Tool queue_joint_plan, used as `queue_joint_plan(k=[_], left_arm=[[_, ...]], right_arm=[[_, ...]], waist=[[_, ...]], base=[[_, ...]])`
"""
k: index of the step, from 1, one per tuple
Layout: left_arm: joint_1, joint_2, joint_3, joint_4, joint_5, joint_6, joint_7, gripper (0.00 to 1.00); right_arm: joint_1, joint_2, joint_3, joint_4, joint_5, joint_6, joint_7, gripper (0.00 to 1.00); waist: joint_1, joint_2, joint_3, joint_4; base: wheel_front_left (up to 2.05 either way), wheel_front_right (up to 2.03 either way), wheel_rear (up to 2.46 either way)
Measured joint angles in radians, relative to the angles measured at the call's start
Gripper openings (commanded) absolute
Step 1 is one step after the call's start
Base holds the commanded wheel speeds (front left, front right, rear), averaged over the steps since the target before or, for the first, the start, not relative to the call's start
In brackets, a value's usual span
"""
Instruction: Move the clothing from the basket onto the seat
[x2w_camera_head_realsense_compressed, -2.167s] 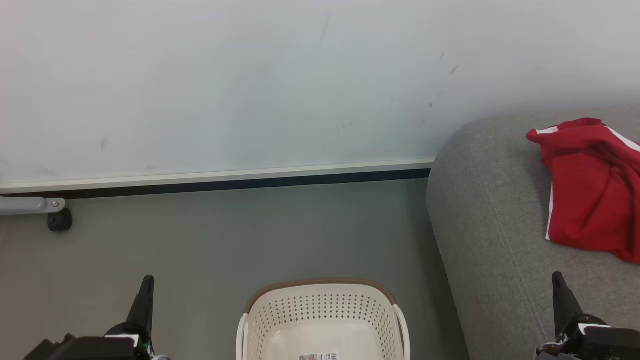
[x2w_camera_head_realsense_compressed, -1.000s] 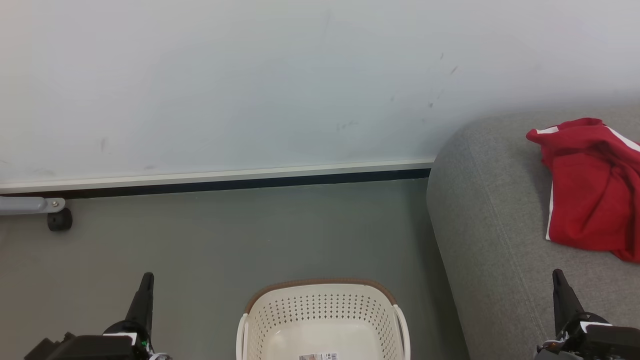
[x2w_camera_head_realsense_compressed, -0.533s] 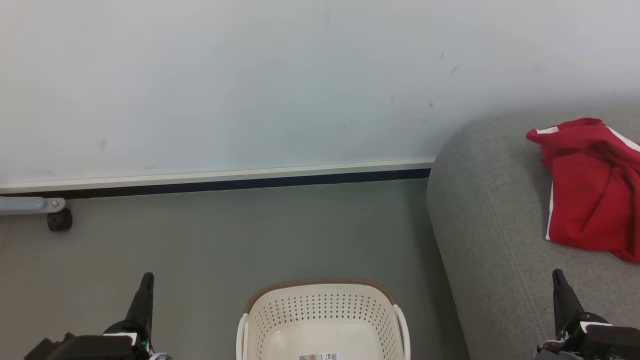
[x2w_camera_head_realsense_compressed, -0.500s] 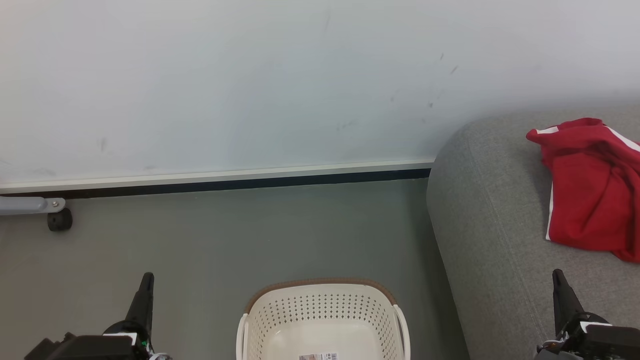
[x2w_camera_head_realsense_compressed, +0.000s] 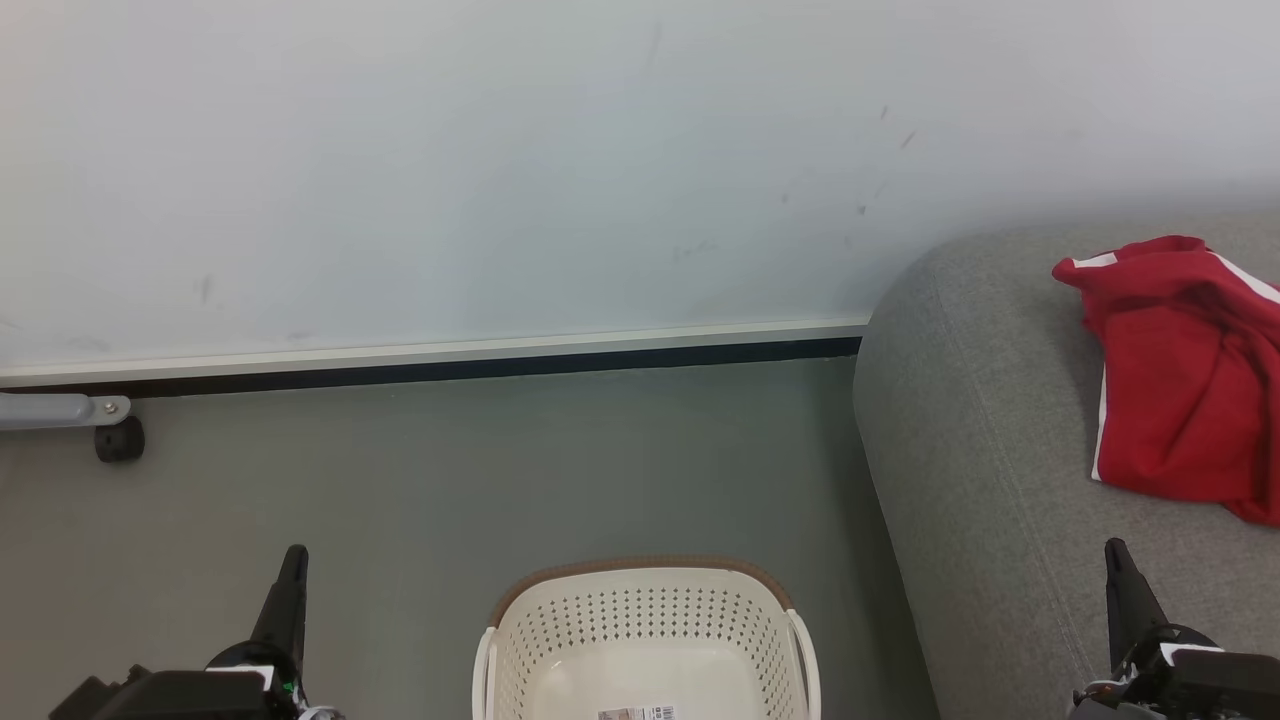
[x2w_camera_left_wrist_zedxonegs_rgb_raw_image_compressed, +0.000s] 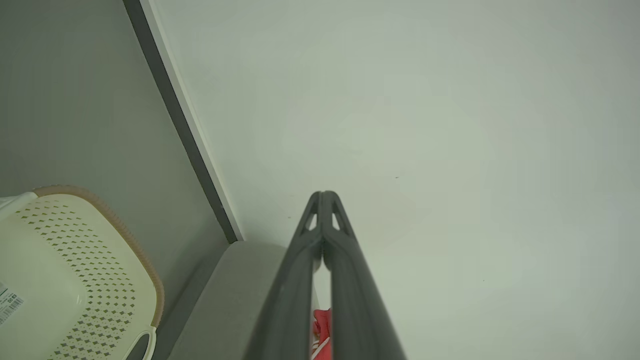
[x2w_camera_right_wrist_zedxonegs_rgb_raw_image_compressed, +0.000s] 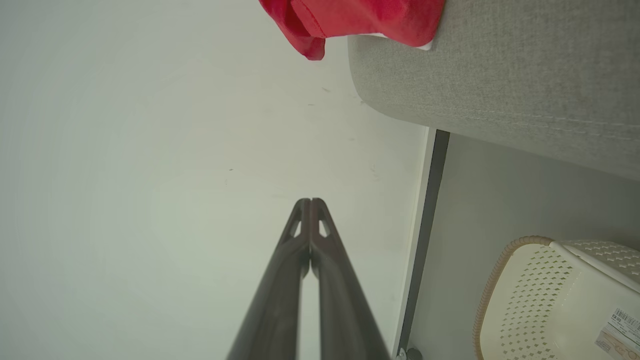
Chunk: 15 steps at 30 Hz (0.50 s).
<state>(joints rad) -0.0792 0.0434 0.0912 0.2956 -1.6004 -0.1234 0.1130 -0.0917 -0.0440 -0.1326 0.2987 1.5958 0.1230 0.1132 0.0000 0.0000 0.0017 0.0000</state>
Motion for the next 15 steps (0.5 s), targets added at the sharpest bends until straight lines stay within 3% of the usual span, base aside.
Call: queue_joint_plan(k=[15], left_arm=[[0.0,0.0,0.0,0.0,0.0,0.0,0.0,0.0]], right_arm=[[0.0,0.0,0.0,0.0,0.0,0.0,0.0,0.0]], waist=[[0.0,0.0,0.0,0.0]], base=[[0.0,0.0,0.0]])
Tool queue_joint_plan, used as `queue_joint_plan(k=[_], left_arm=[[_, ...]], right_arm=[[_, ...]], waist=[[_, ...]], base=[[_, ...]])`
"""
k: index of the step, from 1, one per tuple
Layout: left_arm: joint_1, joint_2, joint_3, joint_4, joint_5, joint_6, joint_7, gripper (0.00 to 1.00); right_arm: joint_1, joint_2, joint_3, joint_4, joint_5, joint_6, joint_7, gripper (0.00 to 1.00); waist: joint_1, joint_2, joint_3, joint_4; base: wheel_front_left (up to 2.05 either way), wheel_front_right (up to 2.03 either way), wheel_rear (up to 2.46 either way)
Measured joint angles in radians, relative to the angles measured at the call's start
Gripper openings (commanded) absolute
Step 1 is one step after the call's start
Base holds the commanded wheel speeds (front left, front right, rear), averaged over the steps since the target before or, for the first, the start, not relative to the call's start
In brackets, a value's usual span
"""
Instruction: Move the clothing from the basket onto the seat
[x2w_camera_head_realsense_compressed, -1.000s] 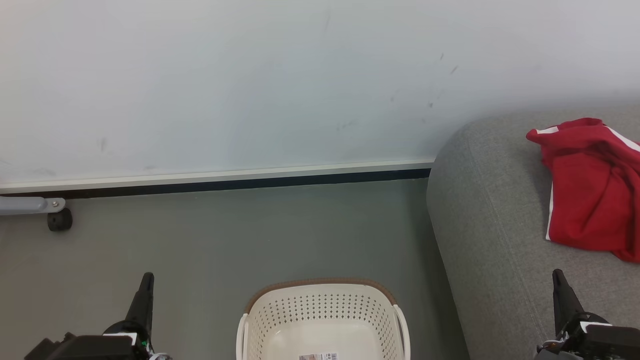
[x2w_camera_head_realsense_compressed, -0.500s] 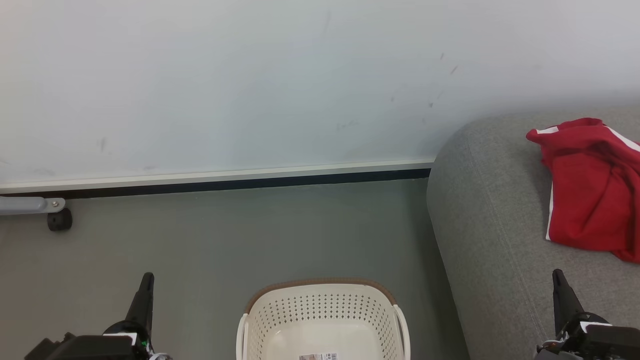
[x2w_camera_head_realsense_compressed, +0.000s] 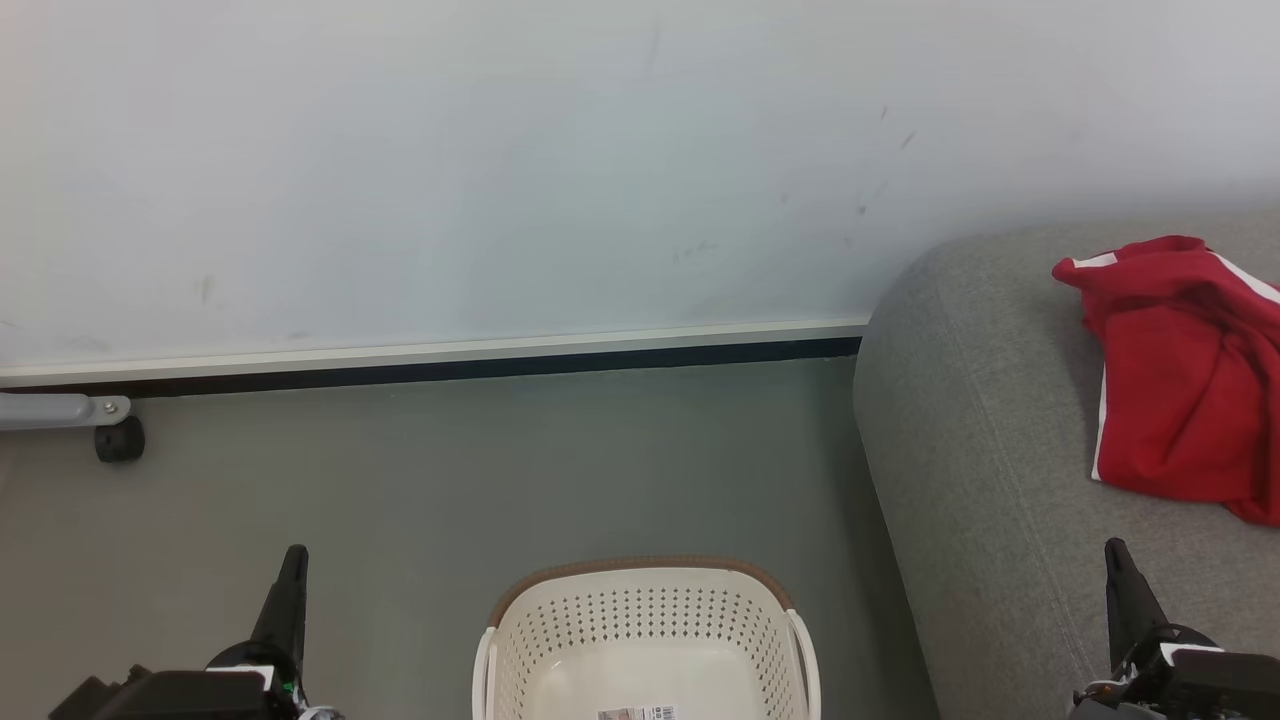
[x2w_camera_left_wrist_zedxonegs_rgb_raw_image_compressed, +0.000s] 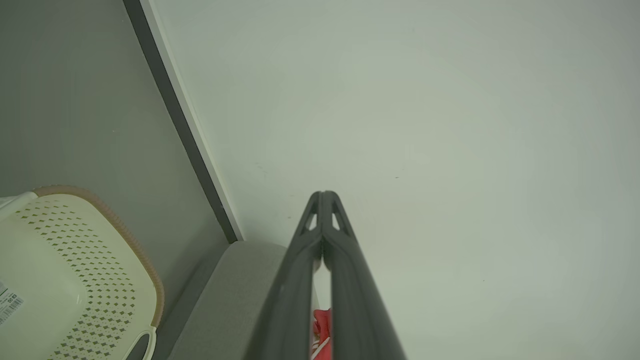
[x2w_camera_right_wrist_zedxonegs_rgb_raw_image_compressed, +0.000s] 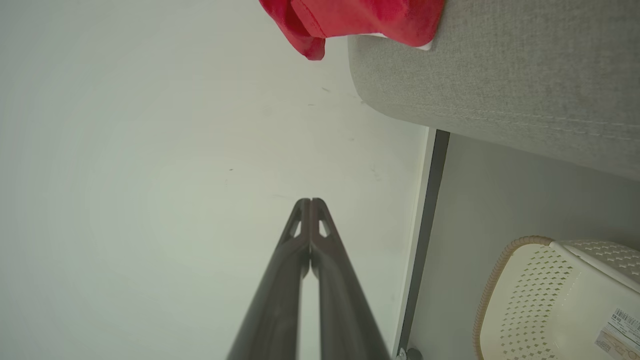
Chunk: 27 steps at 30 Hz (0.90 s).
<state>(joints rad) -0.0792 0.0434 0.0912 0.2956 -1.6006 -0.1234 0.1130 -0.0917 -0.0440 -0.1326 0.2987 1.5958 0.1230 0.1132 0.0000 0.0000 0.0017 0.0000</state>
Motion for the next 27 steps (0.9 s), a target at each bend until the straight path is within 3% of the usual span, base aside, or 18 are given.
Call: queue_joint_plan(k=[27], left_arm=[[0.0,0.0,0.0,0.0,0.0,0.0,0.0,0.0]], right_arm=[[0.0,0.0,0.0,0.0,0.0,0.0,0.0,0.0]], waist=[[0.0,0.0,0.0,0.0]], base=[[0.0,0.0,0.0]])
